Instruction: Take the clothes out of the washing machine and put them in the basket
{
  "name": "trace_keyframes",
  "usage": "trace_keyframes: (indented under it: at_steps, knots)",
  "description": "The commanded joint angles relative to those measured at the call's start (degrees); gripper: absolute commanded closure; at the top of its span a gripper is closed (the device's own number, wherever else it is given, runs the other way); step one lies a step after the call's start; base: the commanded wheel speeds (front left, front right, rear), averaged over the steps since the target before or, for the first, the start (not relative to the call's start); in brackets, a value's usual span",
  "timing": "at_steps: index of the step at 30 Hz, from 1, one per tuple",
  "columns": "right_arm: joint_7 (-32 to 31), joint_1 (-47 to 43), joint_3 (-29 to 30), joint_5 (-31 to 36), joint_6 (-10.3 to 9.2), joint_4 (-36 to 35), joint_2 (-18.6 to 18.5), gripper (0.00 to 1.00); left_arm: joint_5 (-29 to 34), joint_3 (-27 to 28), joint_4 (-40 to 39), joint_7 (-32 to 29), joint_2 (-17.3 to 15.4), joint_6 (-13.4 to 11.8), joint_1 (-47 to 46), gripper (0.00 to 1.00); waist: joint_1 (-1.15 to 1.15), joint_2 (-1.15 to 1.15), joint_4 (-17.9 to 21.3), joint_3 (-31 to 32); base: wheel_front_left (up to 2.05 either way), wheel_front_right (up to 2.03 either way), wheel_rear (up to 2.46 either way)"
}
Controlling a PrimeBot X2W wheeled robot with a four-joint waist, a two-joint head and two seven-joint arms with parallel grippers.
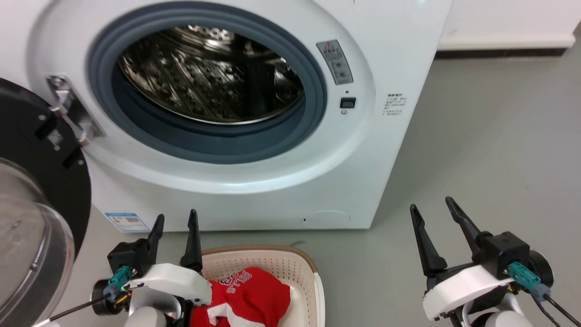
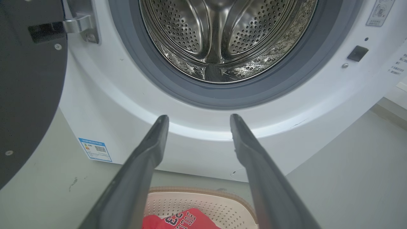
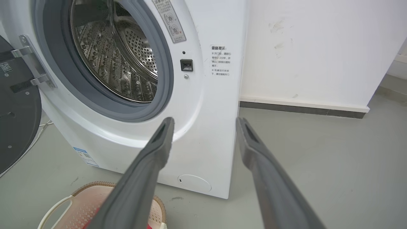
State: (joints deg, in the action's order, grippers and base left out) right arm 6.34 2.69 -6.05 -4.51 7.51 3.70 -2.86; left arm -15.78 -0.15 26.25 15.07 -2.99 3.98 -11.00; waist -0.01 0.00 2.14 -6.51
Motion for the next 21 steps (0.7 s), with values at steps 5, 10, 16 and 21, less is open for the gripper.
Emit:
trace_keyframes:
  at_steps: [5,10,16,21]
  knots:
    - [-0.9,-2.2,0.9,0.7,-0.04,-1.4,0.0,0.00,5.4,0.6,-8.0,0.1,-0.3,-0.5,3.1,0.00,0.01,0.00,-1.2,3.3,0.00,0.00,0.00]
    - [-1.5,-3.4,1.7,1.1,-0.04,-1.9,0.0,0.00,8.8,0.1,-12.6,0.1,-1.4,-0.7,5.6,0.00,0.01,0.00,-1.3,5.7,0.00,0.00,0.00]
    - [-2.1,-5.1,2.8,1.6,-0.04,-2.9,0.0,0.00,10.2,-0.3,-14.4,0.1,-2.2,-1.0,8.7,0.00,0.01,0.00,-0.9,7.6,0.00,0.00,0.00]
    - [-2.6,-6.2,3.4,1.7,-0.04,-3.2,0.0,0.00,10.0,-0.4,-13.8,0.1,-2.5,-1.3,10.2,0.00,0.01,0.00,-0.6,8.2,0.00,0.00,0.00]
